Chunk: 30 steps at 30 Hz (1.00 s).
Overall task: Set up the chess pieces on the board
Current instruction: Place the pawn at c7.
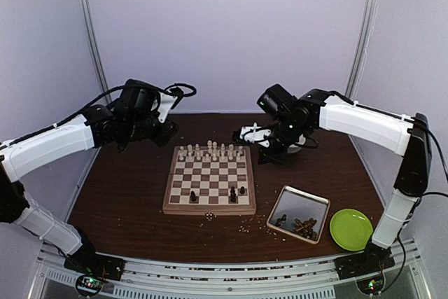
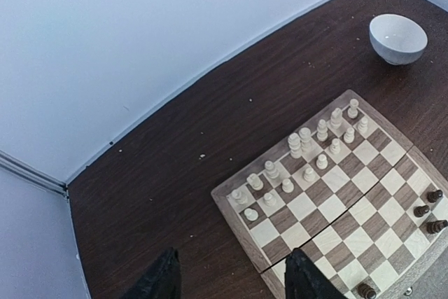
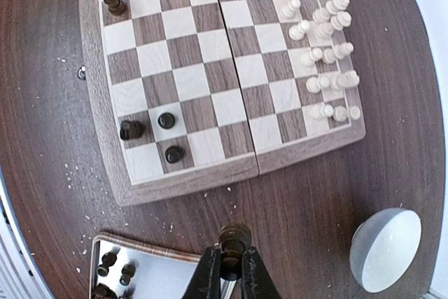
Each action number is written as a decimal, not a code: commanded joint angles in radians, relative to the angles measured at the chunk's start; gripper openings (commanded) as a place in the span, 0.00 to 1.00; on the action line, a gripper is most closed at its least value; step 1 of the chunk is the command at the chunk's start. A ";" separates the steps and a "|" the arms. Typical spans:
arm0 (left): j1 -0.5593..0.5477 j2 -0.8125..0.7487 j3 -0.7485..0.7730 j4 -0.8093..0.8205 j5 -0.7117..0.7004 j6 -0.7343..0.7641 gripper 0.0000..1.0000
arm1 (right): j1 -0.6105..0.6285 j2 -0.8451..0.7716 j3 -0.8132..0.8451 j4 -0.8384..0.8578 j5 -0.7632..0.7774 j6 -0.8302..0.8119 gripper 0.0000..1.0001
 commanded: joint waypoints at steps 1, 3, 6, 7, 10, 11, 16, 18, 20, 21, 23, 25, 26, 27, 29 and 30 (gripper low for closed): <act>0.006 -0.055 0.006 0.021 -0.076 -0.008 0.52 | 0.051 0.137 0.161 -0.082 0.031 0.016 0.02; 0.006 -0.075 0.004 0.021 -0.081 -0.002 0.53 | 0.067 0.201 0.241 -0.094 0.012 0.038 0.02; 0.006 -0.105 -0.002 0.021 -0.094 0.013 0.53 | 0.093 0.317 0.362 -0.144 0.006 0.057 0.02; 0.006 -0.115 -0.005 0.021 -0.102 0.019 0.53 | 0.104 0.350 0.406 -0.167 0.009 0.057 0.02; 0.006 -0.142 -0.012 0.022 -0.126 0.038 0.53 | 0.133 0.428 0.508 -0.211 -0.001 0.062 0.02; 0.006 -0.149 -0.015 0.024 -0.128 0.041 0.53 | 0.139 0.445 0.523 -0.211 0.000 0.071 0.02; 0.006 -0.159 -0.014 0.027 -0.094 0.043 0.54 | 0.160 0.507 0.558 -0.206 -0.014 0.100 0.02; 0.006 -0.156 -0.014 0.026 -0.083 0.041 0.54 | 0.166 0.528 0.571 -0.216 -0.026 0.101 0.02; 0.006 -0.156 -0.014 0.025 -0.076 0.041 0.54 | 0.169 0.536 0.568 -0.215 -0.044 0.108 0.02; 0.006 -0.157 -0.014 0.025 -0.075 0.041 0.54 | 0.171 0.537 0.567 -0.214 -0.052 0.111 0.02; 0.005 -0.157 -0.014 0.025 -0.073 0.041 0.54 | 0.173 0.542 0.566 -0.215 -0.059 0.114 0.02; 0.006 -0.158 -0.014 0.024 -0.072 0.040 0.54 | 0.176 0.547 0.562 -0.216 -0.060 0.113 0.02; 0.006 -0.159 -0.015 0.024 -0.071 0.040 0.54 | 0.176 0.550 0.561 -0.216 -0.061 0.113 0.02; 0.006 -0.159 -0.015 0.024 -0.072 0.040 0.54 | 0.177 0.552 0.560 -0.217 -0.061 0.113 0.02; 0.006 -0.159 -0.016 0.024 -0.071 0.039 0.54 | 0.177 0.559 0.560 -0.221 -0.063 0.113 0.03; 0.006 -0.157 -0.016 0.024 -0.071 0.040 0.54 | 0.178 0.562 0.559 -0.222 -0.064 0.113 0.02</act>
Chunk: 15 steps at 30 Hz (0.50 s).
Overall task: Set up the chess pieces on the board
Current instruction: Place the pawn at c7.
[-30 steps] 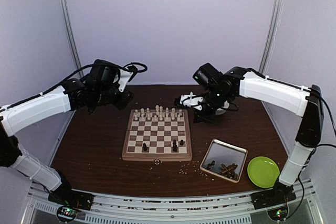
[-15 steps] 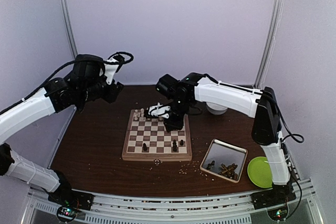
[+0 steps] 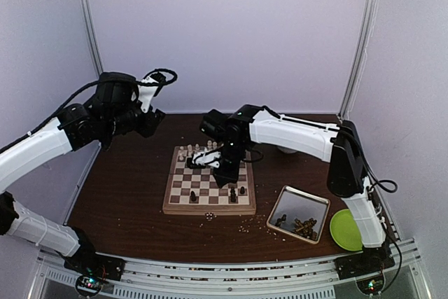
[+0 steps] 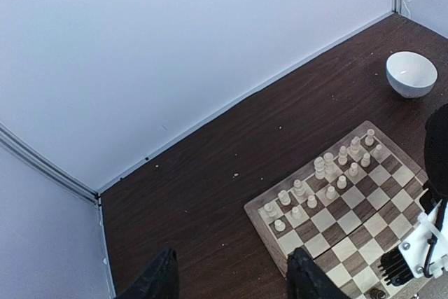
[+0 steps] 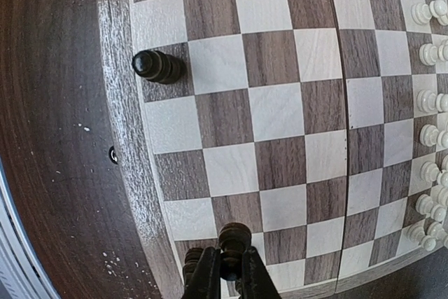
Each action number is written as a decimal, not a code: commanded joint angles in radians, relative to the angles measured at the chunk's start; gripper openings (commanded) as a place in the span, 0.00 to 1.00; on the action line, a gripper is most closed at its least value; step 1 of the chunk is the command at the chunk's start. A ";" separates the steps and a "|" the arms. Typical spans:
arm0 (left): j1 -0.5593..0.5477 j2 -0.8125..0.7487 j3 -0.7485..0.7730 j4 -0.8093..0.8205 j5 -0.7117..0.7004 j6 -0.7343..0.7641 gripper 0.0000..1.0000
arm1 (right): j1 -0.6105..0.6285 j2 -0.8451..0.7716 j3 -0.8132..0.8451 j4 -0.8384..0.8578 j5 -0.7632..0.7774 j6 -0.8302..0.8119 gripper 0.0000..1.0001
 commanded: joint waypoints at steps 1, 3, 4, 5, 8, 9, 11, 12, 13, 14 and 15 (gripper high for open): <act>0.006 -0.008 -0.008 0.023 0.013 0.009 0.54 | 0.007 0.034 0.016 -0.021 -0.013 0.014 0.03; 0.006 -0.006 -0.008 0.023 0.015 0.007 0.54 | 0.006 0.043 0.014 -0.025 -0.013 0.012 0.03; 0.006 -0.005 -0.008 0.023 0.017 0.006 0.54 | 0.006 0.048 0.014 -0.027 -0.013 0.013 0.02; 0.006 -0.004 -0.007 0.023 0.017 0.007 0.54 | 0.006 0.051 0.014 -0.028 -0.013 0.013 0.03; 0.006 -0.001 -0.008 0.022 0.017 0.007 0.54 | 0.006 0.060 0.011 -0.028 -0.011 0.011 0.03; 0.006 -0.001 -0.008 0.022 0.017 0.007 0.54 | 0.006 0.062 0.010 -0.026 -0.008 0.011 0.03; 0.006 -0.001 -0.008 0.023 0.015 0.008 0.54 | 0.006 0.063 0.013 -0.021 0.000 0.011 0.03; 0.006 0.000 -0.008 0.022 0.015 0.008 0.54 | 0.006 0.064 0.015 -0.021 0.003 0.010 0.03; 0.006 0.001 -0.008 0.022 0.015 0.008 0.54 | 0.006 0.067 0.017 -0.021 0.009 0.010 0.03; 0.006 0.002 -0.007 0.022 0.016 0.009 0.54 | 0.007 0.069 0.017 -0.020 0.012 0.008 0.03; 0.006 0.004 -0.007 0.020 0.017 0.009 0.54 | 0.006 0.072 0.017 -0.021 0.015 0.008 0.03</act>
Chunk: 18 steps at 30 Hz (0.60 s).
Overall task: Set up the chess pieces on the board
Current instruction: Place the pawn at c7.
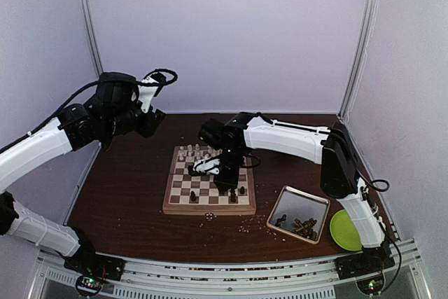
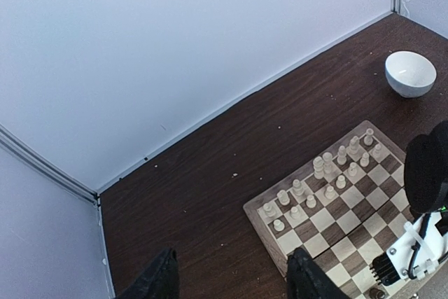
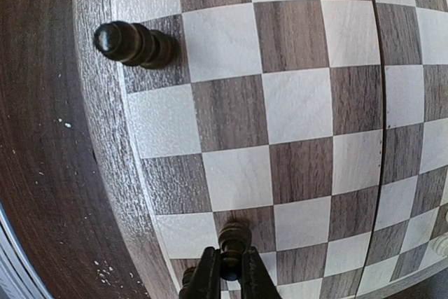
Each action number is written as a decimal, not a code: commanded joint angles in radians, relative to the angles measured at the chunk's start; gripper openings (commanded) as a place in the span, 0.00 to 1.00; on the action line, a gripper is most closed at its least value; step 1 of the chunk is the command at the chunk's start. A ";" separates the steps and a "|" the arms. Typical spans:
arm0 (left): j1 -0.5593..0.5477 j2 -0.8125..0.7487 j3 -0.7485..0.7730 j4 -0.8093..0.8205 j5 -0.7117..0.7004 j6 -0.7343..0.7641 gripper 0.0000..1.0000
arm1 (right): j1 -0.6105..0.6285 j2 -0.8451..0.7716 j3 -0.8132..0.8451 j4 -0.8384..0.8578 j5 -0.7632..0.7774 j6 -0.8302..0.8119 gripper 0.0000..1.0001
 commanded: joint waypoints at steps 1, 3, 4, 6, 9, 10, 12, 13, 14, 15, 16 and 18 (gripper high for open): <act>0.005 0.005 -0.005 0.019 0.015 0.009 0.54 | 0.006 0.013 0.017 -0.012 0.017 0.007 0.03; 0.006 0.006 -0.005 0.017 0.016 0.009 0.54 | 0.006 0.019 0.017 -0.013 0.019 0.005 0.04; 0.006 0.006 -0.005 0.017 0.016 0.009 0.54 | 0.006 0.021 0.017 -0.015 0.019 0.005 0.04; 0.006 0.006 -0.005 0.017 0.016 0.009 0.54 | 0.005 0.025 0.017 -0.017 0.018 0.005 0.05; 0.006 0.006 -0.005 0.017 0.018 0.009 0.54 | 0.006 0.027 0.017 -0.014 0.023 0.006 0.06; 0.006 0.005 -0.005 0.017 0.019 0.010 0.54 | 0.006 0.029 0.017 -0.014 0.026 0.006 0.06; 0.006 0.004 -0.005 0.017 0.020 0.010 0.54 | 0.005 0.029 0.017 -0.013 0.034 0.008 0.06; 0.006 0.004 -0.005 0.016 0.021 0.010 0.54 | 0.005 0.030 0.017 -0.012 0.037 0.008 0.06; 0.006 0.004 -0.005 0.016 0.021 0.010 0.54 | 0.006 0.031 0.017 -0.011 0.040 0.008 0.06; 0.006 0.004 -0.004 0.016 0.021 0.010 0.54 | 0.006 0.032 0.017 -0.011 0.044 0.008 0.06; 0.006 0.004 -0.004 0.015 0.021 0.010 0.54 | 0.005 0.032 0.017 -0.011 0.045 0.008 0.07; 0.006 0.003 -0.005 0.015 0.022 0.010 0.54 | 0.006 0.032 0.017 -0.011 0.044 0.010 0.12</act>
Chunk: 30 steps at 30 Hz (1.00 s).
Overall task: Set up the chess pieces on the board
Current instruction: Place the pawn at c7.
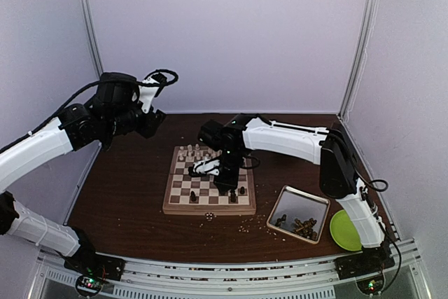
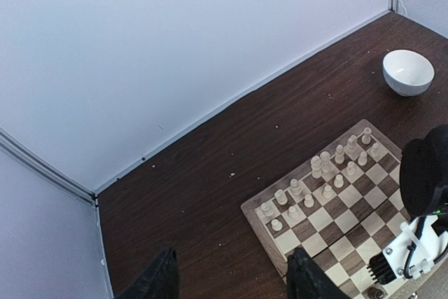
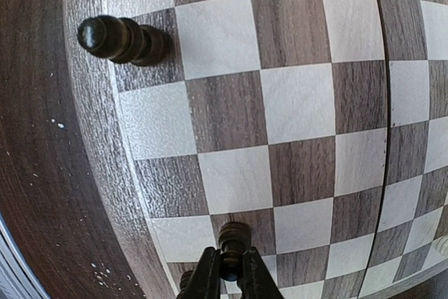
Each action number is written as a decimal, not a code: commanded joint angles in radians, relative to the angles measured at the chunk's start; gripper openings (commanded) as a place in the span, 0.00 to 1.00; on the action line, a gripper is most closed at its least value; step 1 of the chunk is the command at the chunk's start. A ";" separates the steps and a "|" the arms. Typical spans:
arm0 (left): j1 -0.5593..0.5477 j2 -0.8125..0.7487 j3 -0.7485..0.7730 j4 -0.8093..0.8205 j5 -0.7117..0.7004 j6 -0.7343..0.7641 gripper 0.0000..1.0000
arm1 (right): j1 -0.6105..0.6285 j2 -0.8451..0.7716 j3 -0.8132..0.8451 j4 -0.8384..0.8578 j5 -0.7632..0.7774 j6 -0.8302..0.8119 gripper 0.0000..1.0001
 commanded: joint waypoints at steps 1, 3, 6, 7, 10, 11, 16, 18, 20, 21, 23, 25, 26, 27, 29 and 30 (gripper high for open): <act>0.006 -0.001 -0.005 0.016 0.015 0.010 0.54 | 0.006 0.020 0.017 -0.010 0.031 0.013 0.14; 0.006 -0.001 -0.005 0.016 0.015 0.010 0.54 | 0.005 0.017 0.017 -0.010 0.031 0.014 0.18; 0.006 -0.002 -0.005 0.016 0.015 0.010 0.54 | 0.006 0.006 0.017 -0.008 0.030 0.016 0.20; 0.006 -0.002 -0.005 0.016 0.016 0.010 0.54 | 0.005 0.003 0.017 -0.007 0.030 0.017 0.20; 0.006 -0.002 -0.005 0.016 0.017 0.010 0.54 | 0.005 -0.006 0.017 -0.004 0.030 0.018 0.21; 0.006 -0.001 -0.005 0.016 0.017 0.010 0.54 | 0.005 -0.007 0.017 -0.004 0.030 0.019 0.21; 0.006 -0.002 -0.005 0.016 0.017 0.010 0.54 | 0.005 -0.013 0.032 -0.018 0.015 0.019 0.23; 0.006 -0.007 -0.006 0.017 0.013 0.009 0.54 | 0.006 -0.027 0.044 -0.037 0.001 0.019 0.24; 0.006 -0.006 -0.008 0.018 0.013 0.009 0.54 | 0.003 -0.068 0.033 -0.058 -0.016 0.015 0.24; 0.006 -0.004 -0.007 0.017 0.013 0.009 0.54 | 0.001 -0.102 0.011 -0.059 -0.026 0.013 0.25; 0.006 -0.001 -0.006 0.017 0.017 0.010 0.54 | -0.006 -0.183 -0.060 -0.029 -0.036 0.009 0.27; 0.006 0.001 -0.005 0.016 0.019 0.010 0.54 | -0.019 -0.286 -0.165 0.007 -0.045 0.000 0.29; 0.006 0.002 -0.005 0.016 0.021 0.010 0.54 | -0.026 -0.330 -0.217 0.015 -0.047 -0.009 0.29; 0.006 0.001 -0.005 0.016 0.020 0.011 0.54 | -0.032 -0.371 -0.264 0.021 -0.047 -0.019 0.29; 0.006 0.002 -0.006 0.017 0.016 0.013 0.54 | -0.053 -0.457 -0.379 0.039 -0.047 -0.031 0.29; 0.006 0.004 -0.006 0.017 0.014 0.014 0.54 | -0.066 -0.501 -0.440 0.052 -0.049 -0.035 0.29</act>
